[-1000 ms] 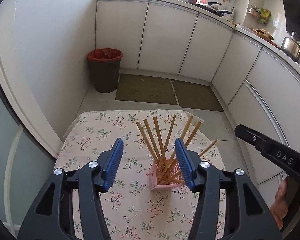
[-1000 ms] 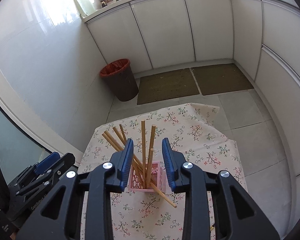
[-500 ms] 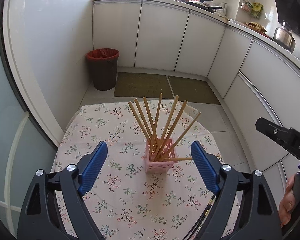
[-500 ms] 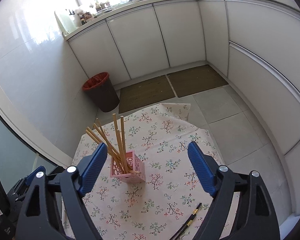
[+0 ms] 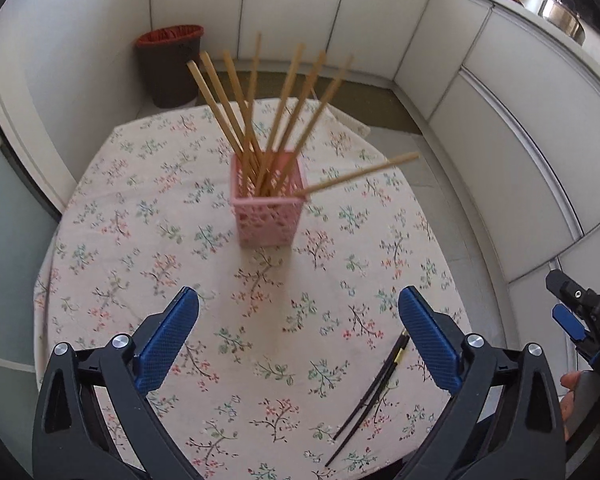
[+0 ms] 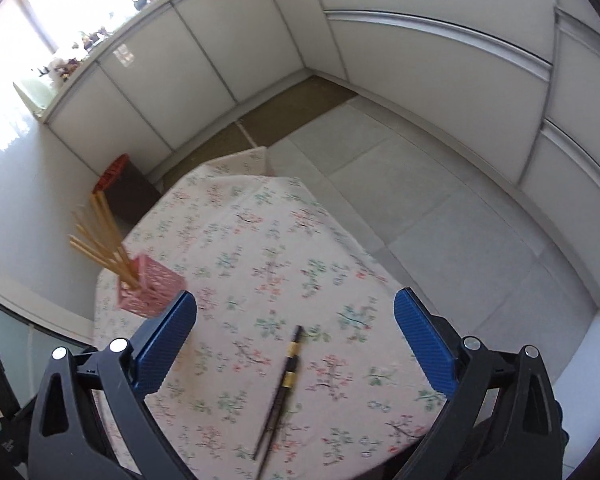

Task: Organize utensils
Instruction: 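Move both tools to the black gold-banded chopsticks, then grasp a black chopstick with the left tool while the right tool grasps the other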

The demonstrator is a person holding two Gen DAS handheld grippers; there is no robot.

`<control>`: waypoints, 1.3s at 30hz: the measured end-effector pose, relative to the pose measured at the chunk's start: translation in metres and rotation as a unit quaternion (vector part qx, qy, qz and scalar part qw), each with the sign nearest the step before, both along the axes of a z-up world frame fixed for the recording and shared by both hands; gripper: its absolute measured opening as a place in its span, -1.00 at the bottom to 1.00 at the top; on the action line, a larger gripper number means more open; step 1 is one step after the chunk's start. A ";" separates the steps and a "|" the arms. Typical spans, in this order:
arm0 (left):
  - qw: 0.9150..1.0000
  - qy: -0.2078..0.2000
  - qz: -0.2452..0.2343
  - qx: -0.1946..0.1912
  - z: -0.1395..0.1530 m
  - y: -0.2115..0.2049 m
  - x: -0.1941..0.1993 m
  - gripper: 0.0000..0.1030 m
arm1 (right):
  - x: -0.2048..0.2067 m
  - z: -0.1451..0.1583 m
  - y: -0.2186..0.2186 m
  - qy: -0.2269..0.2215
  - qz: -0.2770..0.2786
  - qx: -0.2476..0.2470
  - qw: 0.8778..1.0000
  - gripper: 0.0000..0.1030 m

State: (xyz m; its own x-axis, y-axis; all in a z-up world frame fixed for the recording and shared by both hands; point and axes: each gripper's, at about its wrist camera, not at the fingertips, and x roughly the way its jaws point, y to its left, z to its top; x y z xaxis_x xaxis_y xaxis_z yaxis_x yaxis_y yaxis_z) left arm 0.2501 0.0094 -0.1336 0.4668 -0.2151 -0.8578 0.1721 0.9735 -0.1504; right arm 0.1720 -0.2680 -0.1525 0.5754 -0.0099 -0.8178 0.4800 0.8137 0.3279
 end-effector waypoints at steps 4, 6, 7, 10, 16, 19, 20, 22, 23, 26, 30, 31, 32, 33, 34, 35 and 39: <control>0.998 0.048 -0.045 0.012 -0.045 -0.039 -0.001 0.86 | -0.019 -0.046 -0.037 0.035 -0.024 -0.006 0.999 0.87; 0.995 0.072 -0.072 0.020 -0.066 -0.060 0.000 0.86 | -0.027 -0.062 -0.052 0.042 -0.034 -0.006 0.999 0.87; 0.993 0.081 -0.084 0.023 -0.073 -0.069 0.000 0.86 | -0.032 -0.070 -0.060 0.044 -0.037 0.000 0.998 0.87; 0.986 0.094 -0.126 0.046 -0.092 -0.102 0.002 0.86 | -0.043 -0.082 -0.080 0.024 -0.048 0.072 0.996 0.87; 0.975 0.112 -0.175 0.078 -0.118 -0.151 0.010 0.55 | -0.055 -0.086 -0.096 0.003 -0.076 0.094 0.993 0.87; 0.973 0.120 -0.179 0.084 -0.133 -0.164 0.016 0.19 | -0.056 -0.083 -0.096 0.002 -0.084 0.085 0.993 0.87; 0.972 0.130 -0.177 0.081 -0.140 -0.166 0.018 0.11 | -0.056 -0.083 -0.097 0.004 -0.084 0.085 0.993 0.87; 0.972 0.137 -0.172 0.081 -0.149 -0.167 0.020 0.07 | -0.055 -0.083 -0.097 0.005 -0.086 0.083 0.993 0.87; 0.972 0.136 -0.170 0.083 -0.152 -0.167 0.021 0.07 | -0.055 -0.083 -0.096 0.005 -0.086 0.085 0.993 0.87; 0.973 0.134 -0.166 0.089 -0.155 -0.164 0.023 -0.04 | -0.053 -0.086 -0.097 0.013 -0.084 0.089 0.992 0.87; 0.971 0.118 -0.169 0.118 -0.157 -0.163 0.022 -0.73 | -0.051 -0.087 -0.094 0.017 -0.077 0.089 0.993 0.87; 0.971 0.118 -0.168 0.118 -0.157 -0.162 0.022 -0.87 | -0.050 -0.087 -0.092 0.020 -0.075 0.089 0.993 0.87; 0.972 0.120 -0.166 0.115 -0.156 -0.159 0.023 -0.87 | -0.049 -0.087 -0.091 0.022 -0.071 0.088 0.993 0.87; 0.973 0.122 -0.162 0.108 -0.156 -0.154 0.024 -0.88 | -0.048 -0.086 -0.088 0.025 -0.066 0.082 0.994 0.87; 0.974 0.121 -0.159 0.106 -0.155 -0.150 0.024 -0.88 | -0.046 -0.086 -0.084 0.030 -0.060 0.073 0.995 0.87; 0.975 0.118 -0.155 0.105 -0.153 -0.145 0.025 -0.88 | -0.042 -0.086 -0.079 0.038 -0.049 0.061 0.996 0.87; 0.981 0.099 -0.144 0.089 -0.137 -0.123 0.023 -0.89 | -0.024 -0.099 -0.052 0.090 -0.009 0.044 0.995 0.87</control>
State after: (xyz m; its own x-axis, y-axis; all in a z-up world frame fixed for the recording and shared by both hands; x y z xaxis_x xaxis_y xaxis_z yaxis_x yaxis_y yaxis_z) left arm 0.2734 -0.1137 -0.2703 0.2303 -0.1512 -0.9613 0.4277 0.9031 -0.0395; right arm 0.1477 -0.3200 -0.2513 0.4192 0.0575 -0.9061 0.5518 0.7764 0.3045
